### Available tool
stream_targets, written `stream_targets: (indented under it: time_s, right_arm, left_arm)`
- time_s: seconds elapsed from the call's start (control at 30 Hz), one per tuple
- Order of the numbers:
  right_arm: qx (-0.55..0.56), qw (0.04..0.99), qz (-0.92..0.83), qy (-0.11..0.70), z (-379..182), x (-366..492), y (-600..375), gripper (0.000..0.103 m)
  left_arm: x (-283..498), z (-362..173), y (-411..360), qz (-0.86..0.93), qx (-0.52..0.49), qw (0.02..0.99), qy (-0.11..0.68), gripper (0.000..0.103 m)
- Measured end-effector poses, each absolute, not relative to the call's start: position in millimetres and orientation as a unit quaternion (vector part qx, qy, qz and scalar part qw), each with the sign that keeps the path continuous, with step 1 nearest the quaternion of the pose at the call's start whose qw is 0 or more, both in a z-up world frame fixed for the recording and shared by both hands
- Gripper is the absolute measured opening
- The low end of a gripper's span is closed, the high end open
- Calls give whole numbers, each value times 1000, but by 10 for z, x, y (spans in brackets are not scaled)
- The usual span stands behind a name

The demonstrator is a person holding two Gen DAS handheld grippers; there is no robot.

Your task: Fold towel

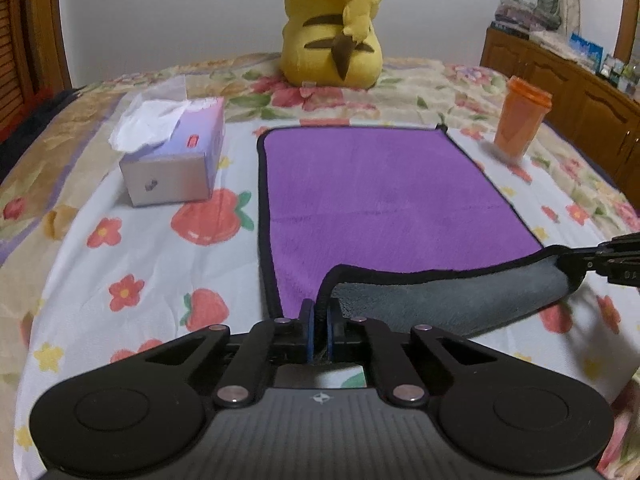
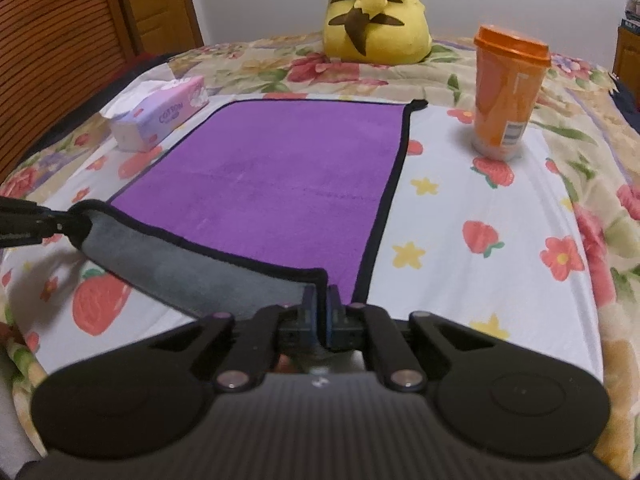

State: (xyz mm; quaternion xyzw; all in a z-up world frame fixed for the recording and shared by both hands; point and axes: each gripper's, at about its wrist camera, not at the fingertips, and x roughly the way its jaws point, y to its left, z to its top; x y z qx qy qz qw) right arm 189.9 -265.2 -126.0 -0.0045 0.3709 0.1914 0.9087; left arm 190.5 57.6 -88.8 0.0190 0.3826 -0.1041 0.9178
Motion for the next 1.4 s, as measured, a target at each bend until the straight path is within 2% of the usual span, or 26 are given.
stream_targets:
  time_s: [0.57, 1.4]
  right_arm:
    - [10, 936, 194, 294, -1028, 1931, -2737, 5]
    - [-6, 939, 203, 278, -1042, 2165, -2685, 5]
  left_arm:
    - [1966, -643, 540, -103, 19, 938, 331, 9]
    - [2313, -608, 465, -120, 34, 942, 311, 8]
